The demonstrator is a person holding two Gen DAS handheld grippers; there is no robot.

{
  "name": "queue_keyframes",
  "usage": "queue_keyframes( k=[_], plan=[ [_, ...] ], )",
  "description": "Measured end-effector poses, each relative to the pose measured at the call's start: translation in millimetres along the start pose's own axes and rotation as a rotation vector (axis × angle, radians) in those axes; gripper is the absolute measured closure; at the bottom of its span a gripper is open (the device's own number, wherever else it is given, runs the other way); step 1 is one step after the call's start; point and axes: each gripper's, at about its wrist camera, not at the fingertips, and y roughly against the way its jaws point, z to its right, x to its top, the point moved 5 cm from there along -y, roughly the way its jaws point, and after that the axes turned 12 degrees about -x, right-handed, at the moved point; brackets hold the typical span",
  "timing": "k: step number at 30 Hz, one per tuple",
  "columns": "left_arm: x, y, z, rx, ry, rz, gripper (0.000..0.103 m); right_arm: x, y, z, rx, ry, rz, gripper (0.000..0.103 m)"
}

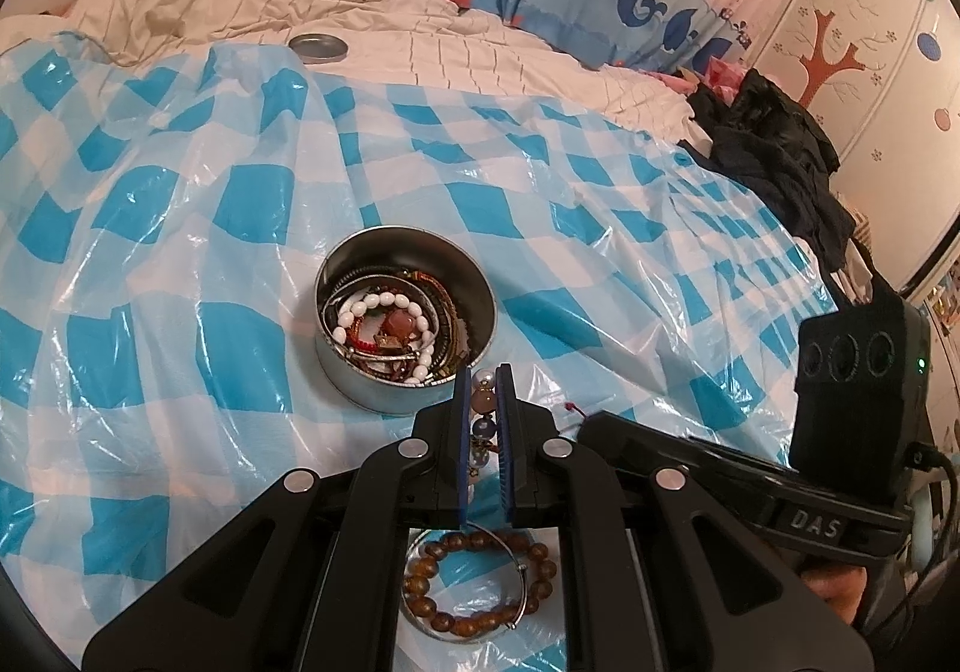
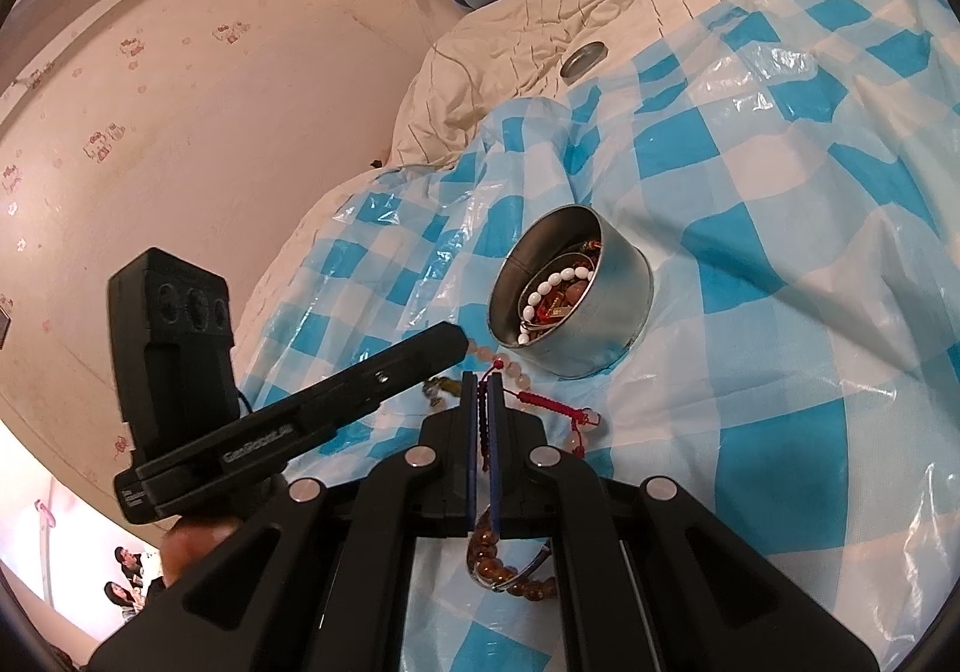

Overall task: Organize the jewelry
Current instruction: 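Drop left tool's beaded bracelet into tin while right tool releases red-string bracelet in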

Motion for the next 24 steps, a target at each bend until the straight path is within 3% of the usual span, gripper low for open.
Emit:
queue_keyframes(
  k=[5,11,13,15,18,21,24],
  plan=[
    [14,4,-7,-0.031,0.046,0.063,0.096,2,4,2,0.016,-0.024,0.003,0.099],
    [39,-1,-12,-0.135,0.118,0.172,0.096,4,5,8,0.024,-0.052,-0.002,0.099],
    [41,-14,-24,-0.137,0.188,0.163,0.09,6,8,8,0.021,-0.049,0.004,0.099],
    [35,-26,-40,-0.064,0.247,0.128,0.082,9,10,9,0.019,-0.048,0.011,0.099],
    [31,-20,-49,0.036,0.257,0.121,0.08,13,12,11,0.022,-0.057,0.021,0.099],
    [30,-3,-52,0.064,0.248,0.159,0.068,15,13,11,0.022,-0.057,0.025,0.099],
    [26,12,-57,0.09,0.244,0.166,0.063,16,11,6,0.033,-0.055,0.018,0.099]
  ],
)
